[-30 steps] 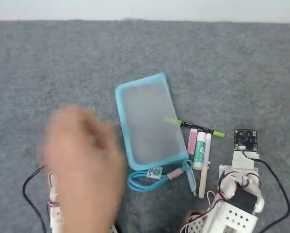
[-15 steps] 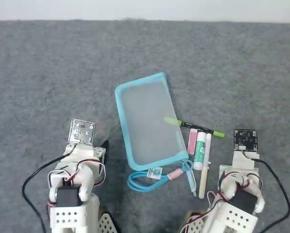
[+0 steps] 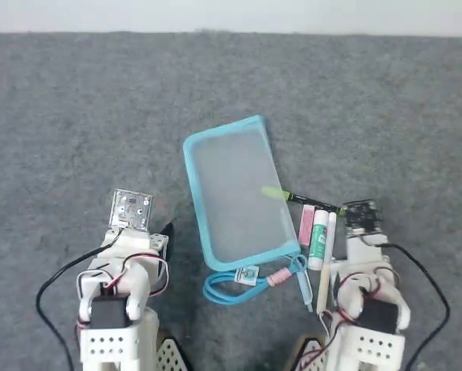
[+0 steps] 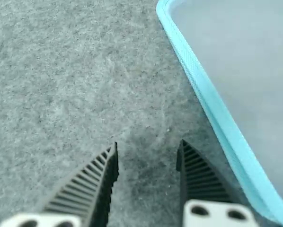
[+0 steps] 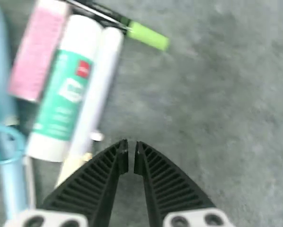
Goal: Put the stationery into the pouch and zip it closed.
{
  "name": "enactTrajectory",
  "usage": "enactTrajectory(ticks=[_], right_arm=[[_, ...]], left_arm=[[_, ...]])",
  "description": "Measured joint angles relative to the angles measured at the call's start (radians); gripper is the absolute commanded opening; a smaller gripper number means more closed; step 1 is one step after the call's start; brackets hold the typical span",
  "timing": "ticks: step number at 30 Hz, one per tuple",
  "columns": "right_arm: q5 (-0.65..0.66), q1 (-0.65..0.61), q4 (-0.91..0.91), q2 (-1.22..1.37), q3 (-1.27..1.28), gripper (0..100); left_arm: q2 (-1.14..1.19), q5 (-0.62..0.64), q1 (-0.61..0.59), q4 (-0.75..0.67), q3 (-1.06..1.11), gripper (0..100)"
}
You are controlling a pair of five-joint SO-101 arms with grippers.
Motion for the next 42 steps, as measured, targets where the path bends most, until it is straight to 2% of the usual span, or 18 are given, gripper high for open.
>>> enactTrajectory(ticks=[4,6,10,14,18,23,30,36,39,42], right_arm=[[0.000,-0.176,-0.021,0.000,0.000,4.3],[0.000,-0.218,-0.046,0.000,0.000,4.3],[0.000,-0.212,-0.141,0.000,0.000,4.1],[-0.002,-0.163,-0.245,0.000,-0.006,4.0],[-0.002,-0.084,-0.207,0.000,-0.109,4.0],[-0.002,-0.114,-0.133,0.006,-0.216,4.0],[-0.002,-0.276,-0.169,0.413,-0.344,4.0],[-0.002,-0.546,-0.180,0.864,-0.456,4.0],[0.000,-0.651,-0.190,0.959,-0.470,4.0],[0.000,-0.658,-0.221,0.994,-0.471,4.0]], left_arm=[[0.000,0.000,0.000,0.000,0.000,19],[0.000,0.000,0.014,0.000,0.000,19],[0.000,0.000,0.012,0.055,0.000,19],[0.000,-0.005,-0.078,0.086,0.000,19],[0.000,-0.098,-0.163,0.086,0.000,19],[0.000,-0.143,-0.204,0.086,0.000,19],[0.000,-0.149,-0.209,0.086,0.000,19],[0.000,-0.149,-0.209,0.086,0.000,19],[0.000,-0.149,-0.209,0.086,0.000,19],[0.000,-0.149,-0.209,0.086,0.000,19]])
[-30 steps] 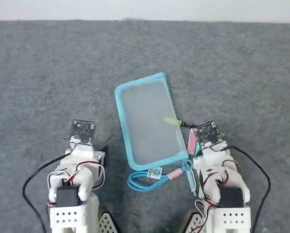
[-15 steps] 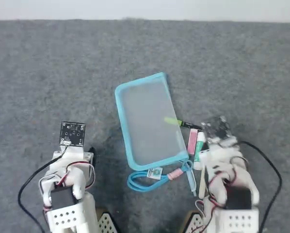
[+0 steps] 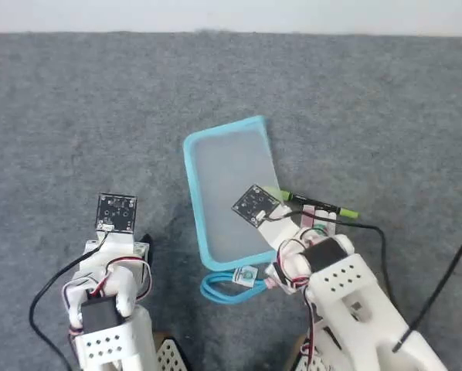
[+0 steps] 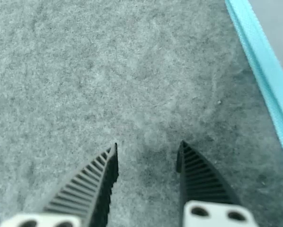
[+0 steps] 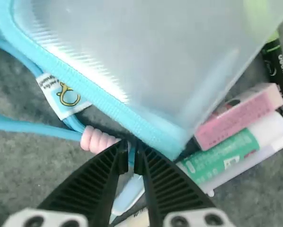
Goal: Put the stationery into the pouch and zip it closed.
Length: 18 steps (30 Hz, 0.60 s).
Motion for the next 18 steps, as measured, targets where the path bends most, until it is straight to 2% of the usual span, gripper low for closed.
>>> enactTrajectory(ticks=[8,14,18], right_arm=[[-0.002,-0.005,-0.112,0.120,-0.037,4.4],[-0.006,0.112,-0.164,0.342,-0.213,4.5],[-0.051,0.133,-0.169,0.503,-0.359,4.5]], left_arm=[[0.000,0.000,0.000,0.000,0.000,19],[0.000,0.000,0.000,0.000,0.000,19],[0.000,0.000,0.000,0.000,0.000,19]])
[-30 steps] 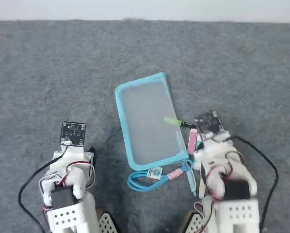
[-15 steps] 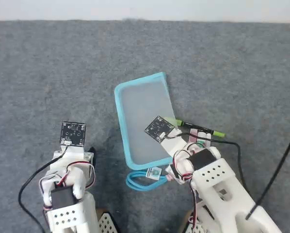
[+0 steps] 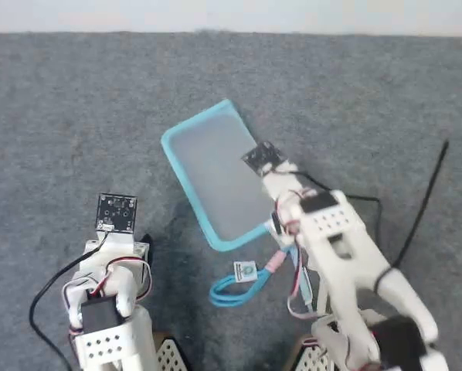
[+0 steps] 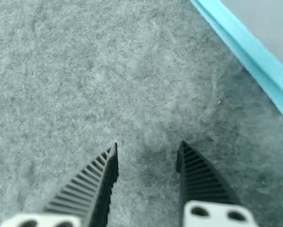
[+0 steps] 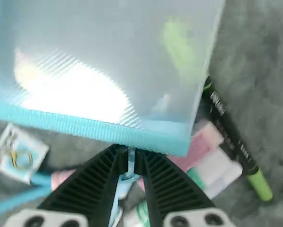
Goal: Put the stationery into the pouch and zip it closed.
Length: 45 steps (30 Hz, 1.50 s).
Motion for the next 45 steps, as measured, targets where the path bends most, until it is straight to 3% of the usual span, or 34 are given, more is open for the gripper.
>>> enactTrajectory(ticks=[8,12,23,45], right_arm=[[-0.259,-0.003,0.150,0.055,-0.150,4.7],[-0.431,-0.006,0.226,0.026,-0.157,10.9],[-0.539,-0.190,0.170,0.017,-0.074,13.8],[-0.571,-0.198,0.106,0.012,0.032,13.8]], left_arm=[[0.000,0.000,0.000,0.000,0.000,19],[0.000,0.000,0.000,0.000,0.000,19],[0.000,0.000,0.000,0.000,0.000,19],[0.000,0.000,0.000,0.000,0.000,19]])
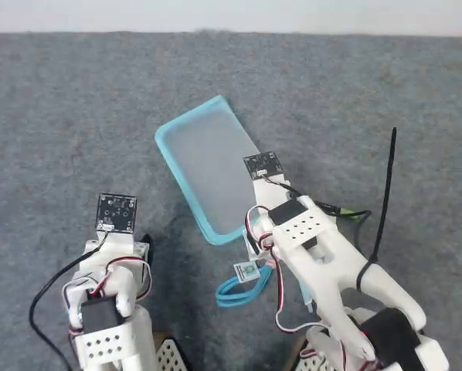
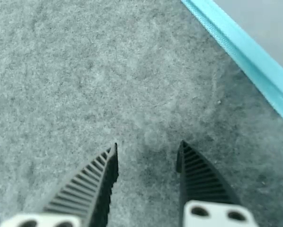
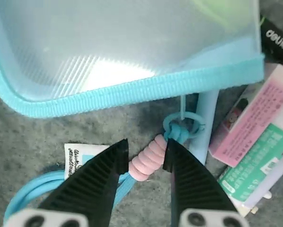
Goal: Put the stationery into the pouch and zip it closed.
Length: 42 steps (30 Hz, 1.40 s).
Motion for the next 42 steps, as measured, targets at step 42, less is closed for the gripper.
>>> enactTrajectory(ticks=[42], right_arm=[[0.338,0.330,-0.034,0.117,-0.219,0.7]], left_arm=[[0.000,0.000,0.000,-0.084,0.000,19]])
